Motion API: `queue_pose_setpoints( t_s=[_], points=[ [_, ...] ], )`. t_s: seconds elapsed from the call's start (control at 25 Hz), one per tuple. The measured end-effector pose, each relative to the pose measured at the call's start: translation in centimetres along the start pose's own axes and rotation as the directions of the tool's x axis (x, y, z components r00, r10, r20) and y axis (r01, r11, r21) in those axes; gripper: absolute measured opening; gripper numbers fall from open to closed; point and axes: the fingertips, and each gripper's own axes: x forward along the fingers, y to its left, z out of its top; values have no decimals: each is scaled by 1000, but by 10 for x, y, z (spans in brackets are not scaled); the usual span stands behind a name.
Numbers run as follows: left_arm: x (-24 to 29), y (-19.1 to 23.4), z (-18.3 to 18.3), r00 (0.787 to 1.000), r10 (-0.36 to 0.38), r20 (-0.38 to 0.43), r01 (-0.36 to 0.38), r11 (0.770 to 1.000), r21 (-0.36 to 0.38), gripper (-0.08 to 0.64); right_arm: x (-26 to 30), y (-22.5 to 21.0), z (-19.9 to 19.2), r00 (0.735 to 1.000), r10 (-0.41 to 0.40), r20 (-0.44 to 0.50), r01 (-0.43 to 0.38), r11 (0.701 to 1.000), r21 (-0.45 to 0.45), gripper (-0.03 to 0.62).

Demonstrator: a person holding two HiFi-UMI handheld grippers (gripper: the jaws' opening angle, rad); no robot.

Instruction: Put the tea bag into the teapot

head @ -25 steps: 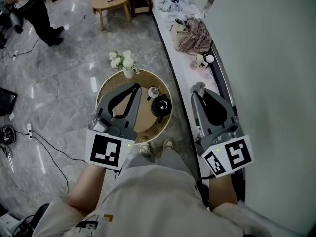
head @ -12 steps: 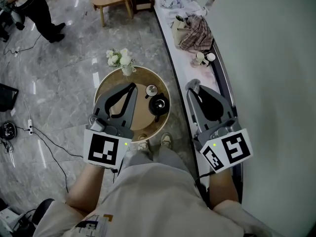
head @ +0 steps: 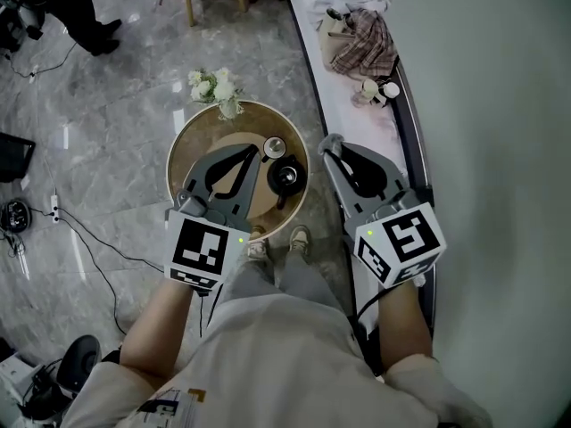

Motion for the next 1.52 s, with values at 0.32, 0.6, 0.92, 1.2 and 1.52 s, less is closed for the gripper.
queue_pose_setpoints(
  t_s=[0.32,0.6,0.92,1.2,1.52],
  points=[
    [33,2,-47,996,-4,-85,0,999,-50,8,44,-12,-58,991,30,-129,-32,999,-18,51],
    [57,2,-94,988,-25,-154,10,995,-98,8,80,-10,-117,967,78,-243,-84,996,-12,50],
    [81,2,-156,970,-47,-240,10,988,-156,8,110,-15,-190,927,111,-359,-102,994,44,51],
    [102,-9,-205,946,-97,-308,26,973,-228,8,132,-18,-250,881,140,-452,-111,990,90,51],
    [119,-11,-250,924,-120,-362,25,966,-257,8,155,-13,-314,819,166,-549,-121,986,117,51]
  ],
)
